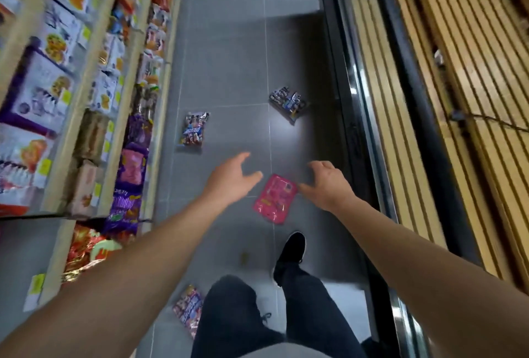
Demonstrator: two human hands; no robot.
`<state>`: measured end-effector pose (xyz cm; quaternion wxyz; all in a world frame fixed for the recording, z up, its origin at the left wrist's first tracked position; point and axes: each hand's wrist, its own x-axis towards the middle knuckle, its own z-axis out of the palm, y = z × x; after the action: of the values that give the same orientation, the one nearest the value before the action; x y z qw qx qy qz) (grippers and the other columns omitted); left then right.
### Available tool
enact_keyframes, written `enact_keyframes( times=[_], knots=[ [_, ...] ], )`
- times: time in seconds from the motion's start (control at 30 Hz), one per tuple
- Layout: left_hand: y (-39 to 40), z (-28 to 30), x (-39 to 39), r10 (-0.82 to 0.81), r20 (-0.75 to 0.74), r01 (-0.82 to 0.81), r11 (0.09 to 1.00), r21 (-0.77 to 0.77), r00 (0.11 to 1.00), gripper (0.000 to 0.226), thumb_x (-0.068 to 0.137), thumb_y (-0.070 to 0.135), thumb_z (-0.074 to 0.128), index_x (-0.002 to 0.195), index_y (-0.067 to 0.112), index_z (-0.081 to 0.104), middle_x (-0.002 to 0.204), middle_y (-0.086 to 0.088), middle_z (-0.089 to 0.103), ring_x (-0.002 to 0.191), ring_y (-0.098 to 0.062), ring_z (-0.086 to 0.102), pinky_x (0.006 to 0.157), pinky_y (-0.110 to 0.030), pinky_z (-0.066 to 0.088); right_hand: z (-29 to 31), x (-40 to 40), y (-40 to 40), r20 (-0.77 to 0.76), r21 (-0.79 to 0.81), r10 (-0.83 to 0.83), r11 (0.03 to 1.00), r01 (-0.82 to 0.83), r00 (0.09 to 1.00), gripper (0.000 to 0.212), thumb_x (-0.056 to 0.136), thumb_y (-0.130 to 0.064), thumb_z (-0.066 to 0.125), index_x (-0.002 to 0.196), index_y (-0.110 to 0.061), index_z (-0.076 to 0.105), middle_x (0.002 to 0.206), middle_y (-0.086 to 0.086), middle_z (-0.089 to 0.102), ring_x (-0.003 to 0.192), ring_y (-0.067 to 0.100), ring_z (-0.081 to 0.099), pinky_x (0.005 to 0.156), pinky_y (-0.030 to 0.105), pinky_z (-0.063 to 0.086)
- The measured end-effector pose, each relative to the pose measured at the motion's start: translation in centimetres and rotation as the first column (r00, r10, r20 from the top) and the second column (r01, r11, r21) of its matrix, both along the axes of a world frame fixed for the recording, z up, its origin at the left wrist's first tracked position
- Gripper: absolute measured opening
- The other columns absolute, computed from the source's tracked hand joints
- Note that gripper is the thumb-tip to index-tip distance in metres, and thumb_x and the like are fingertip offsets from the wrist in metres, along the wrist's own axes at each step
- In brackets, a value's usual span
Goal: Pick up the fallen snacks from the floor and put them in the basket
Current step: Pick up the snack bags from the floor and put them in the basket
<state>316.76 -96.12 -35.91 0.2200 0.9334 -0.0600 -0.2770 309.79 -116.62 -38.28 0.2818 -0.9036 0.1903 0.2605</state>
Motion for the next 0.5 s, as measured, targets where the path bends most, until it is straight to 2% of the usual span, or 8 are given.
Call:
enact_keyframes(
  times=[0.13, 0.27, 0.37, 0.5],
  knots=[
    [-1.5, -4.4, 3.1, 0.02, -0.085, -0.016, 0.999, 0.045, 0.996, 0.066, 0.088, 0.043, 0.066, 0.145, 0.018, 0.045, 0.139, -0.012, 0.057, 0.124, -0.03, 0.055, 0.099, -0.032, 0.042, -4.0, 2.9, -1.7, -0.074, 0.068, -0.089, 0.993, 0.094, 0.993, 0.066, 0.093, -0.038, 0.064, 0.147, -0.008, 0.042, 0.147, 0.016, 0.043, 0.132, 0.034, 0.048, 0.109, 0.038, 0.039],
    [-1.7, -9.8, 5.8, 0.043, -0.186, -0.029, 0.997, 0.074, 0.982, 0.085, 0.072, 0.059, 0.059, 0.144, 0.015, 0.047, 0.138, -0.014, 0.057, 0.123, -0.03, 0.057, 0.101, -0.035, 0.044, -9.2, 5.3, -2.6, -0.173, 0.109, -0.165, 0.977, 0.185, 0.971, 0.06, 0.091, -0.033, 0.067, 0.14, -0.004, 0.048, 0.14, 0.019, 0.048, 0.13, 0.032, 0.049, 0.106, 0.033, 0.037],
    [-1.3, -15.1, 7.7, 0.035, -0.265, -0.013, 0.996, 0.086, 0.964, 0.074, 0.084, 0.048, 0.067, 0.145, 0.012, 0.045, 0.142, -0.013, 0.054, 0.127, -0.029, 0.054, 0.105, -0.034, 0.041, -14.2, 6.7, -2.1, -0.235, 0.126, -0.246, 0.951, 0.281, 0.94, 0.061, 0.091, -0.037, 0.068, 0.14, -0.007, 0.049, 0.142, 0.018, 0.047, 0.13, 0.032, 0.049, 0.106, 0.034, 0.038],
    [-1.1, -22.6, 10.2, 0.008, -0.321, 0.013, 0.998, 0.063, 0.947, 0.069, 0.088, 0.04, 0.066, 0.147, 0.012, 0.043, 0.148, -0.008, 0.048, 0.131, -0.027, 0.049, 0.107, -0.032, 0.036, -21.6, 8.4, -1.0, -0.275, 0.148, -0.328, 0.915, 0.376, 0.904, 0.064, 0.091, -0.037, 0.067, 0.145, -0.01, 0.046, 0.146, 0.012, 0.048, 0.134, 0.027, 0.047, 0.105, 0.029, 0.036]
  ],
)
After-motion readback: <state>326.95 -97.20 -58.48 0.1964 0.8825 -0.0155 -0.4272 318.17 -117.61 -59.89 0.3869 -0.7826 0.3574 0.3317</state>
